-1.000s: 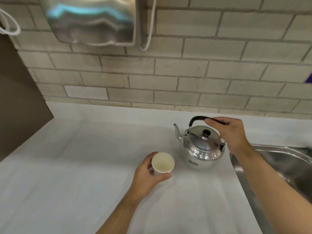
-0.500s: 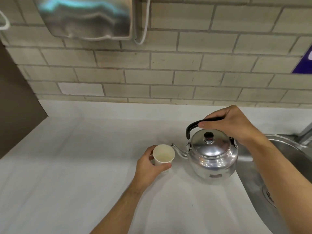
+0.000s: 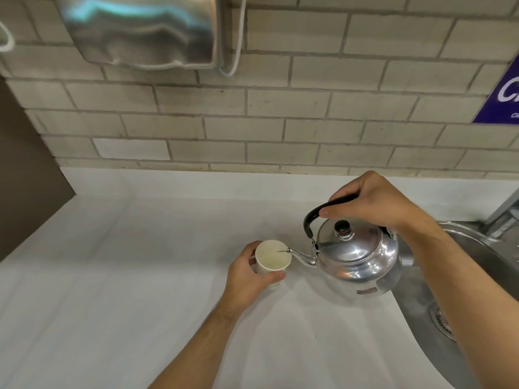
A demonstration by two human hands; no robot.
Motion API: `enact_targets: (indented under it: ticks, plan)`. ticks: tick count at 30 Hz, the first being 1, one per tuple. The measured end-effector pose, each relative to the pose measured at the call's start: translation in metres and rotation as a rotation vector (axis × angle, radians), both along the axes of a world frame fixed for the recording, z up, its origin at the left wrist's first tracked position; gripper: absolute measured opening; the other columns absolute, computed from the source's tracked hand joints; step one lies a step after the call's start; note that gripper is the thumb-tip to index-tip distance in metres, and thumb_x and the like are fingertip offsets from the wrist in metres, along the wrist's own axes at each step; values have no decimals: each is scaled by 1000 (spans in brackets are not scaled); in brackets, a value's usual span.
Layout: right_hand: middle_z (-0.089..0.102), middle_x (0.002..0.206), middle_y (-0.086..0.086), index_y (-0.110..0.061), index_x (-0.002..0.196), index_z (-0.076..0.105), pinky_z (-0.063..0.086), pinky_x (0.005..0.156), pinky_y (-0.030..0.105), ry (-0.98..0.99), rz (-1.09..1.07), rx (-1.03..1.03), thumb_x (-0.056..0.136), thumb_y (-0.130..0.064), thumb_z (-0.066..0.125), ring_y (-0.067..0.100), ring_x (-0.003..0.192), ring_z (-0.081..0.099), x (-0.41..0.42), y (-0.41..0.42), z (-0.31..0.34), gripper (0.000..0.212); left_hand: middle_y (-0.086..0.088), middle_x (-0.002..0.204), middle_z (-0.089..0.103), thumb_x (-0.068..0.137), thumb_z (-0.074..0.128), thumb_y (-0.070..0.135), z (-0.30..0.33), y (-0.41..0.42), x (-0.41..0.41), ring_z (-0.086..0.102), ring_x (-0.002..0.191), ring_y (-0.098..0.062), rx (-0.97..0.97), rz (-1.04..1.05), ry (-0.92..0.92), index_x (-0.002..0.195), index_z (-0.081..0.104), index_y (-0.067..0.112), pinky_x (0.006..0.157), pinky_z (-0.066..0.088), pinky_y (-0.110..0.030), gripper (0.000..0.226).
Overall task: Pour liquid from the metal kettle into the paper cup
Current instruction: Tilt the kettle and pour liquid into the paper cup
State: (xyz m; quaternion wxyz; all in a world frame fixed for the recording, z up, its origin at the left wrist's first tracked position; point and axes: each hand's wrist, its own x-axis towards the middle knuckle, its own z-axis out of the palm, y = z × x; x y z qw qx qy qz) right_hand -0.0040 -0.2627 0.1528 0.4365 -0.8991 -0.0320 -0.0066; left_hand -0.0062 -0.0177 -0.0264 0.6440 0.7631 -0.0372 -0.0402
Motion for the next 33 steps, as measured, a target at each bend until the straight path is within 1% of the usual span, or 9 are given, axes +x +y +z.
enact_targets:
  ticks: [2,4,10,14,18,21,24,28,33]
  plan:
    - [83,72,-13,-37,73,87,50,67,16,1,3,-14,62,-36,95,-6,67,74,-1,0,1,13,16,108,71,55,94,22,0,-1,-1,63,99,5,1,-2,-1,112,63,34,80,54,-19,66]
    - [83,72,-12,-36,72,87,51,66,17,3,1,-26,60,-37,94,-5,66,73,-2,0,3,14,17,107,71,54,93,23,-1,-2,-1,64,100,4,3,-3,-1,113,64,34,80,54,-19,66]
    - [82,69,-13,-36,70,87,51,65,19,6,0,-60,60,-38,94,-7,63,71,-4,1,7,12,25,101,71,54,93,21,-1,-2,-3,64,96,6,1,8,-3,109,64,35,71,51,-9,64]
    - [82,70,-11,-35,71,87,52,65,20,4,7,-77,61,-38,94,-6,64,71,-5,1,9,13,17,105,72,55,93,20,0,-2,-3,64,97,4,-3,7,-3,112,64,34,76,53,-15,65]
    - [82,70,-10,-33,71,87,51,65,19,7,8,-81,59,-39,92,-6,63,70,-6,2,11,14,15,107,72,56,93,17,0,-2,-4,65,97,4,-18,10,-3,110,64,34,77,54,-16,64]
    - [82,70,-11,-34,70,87,51,65,19,14,0,-80,58,-40,92,-6,63,70,-7,3,12,15,14,109,71,56,93,17,0,-2,-5,65,100,1,-26,10,6,111,64,34,83,54,-22,64]
    - [82,69,-12,-35,70,87,51,64,19,21,-1,-87,58,-40,93,-7,63,70,-7,3,14,15,17,106,71,57,93,16,1,0,-5,64,98,4,-23,12,2,106,63,38,82,53,-20,62]
    - [82,68,-11,-34,70,87,51,63,19,23,-5,-88,57,-41,93,-6,61,70,-7,5,15,16,13,109,72,57,93,16,0,0,-5,65,101,-3,-29,10,3,110,64,32,83,53,-21,63]
    - [82,69,-11,-34,70,87,53,64,20,28,-11,-94,55,-44,91,-5,63,71,-6,6,16,19,12,109,72,57,93,16,0,0,-4,65,100,-2,-31,3,1,111,65,32,83,53,-21,63]
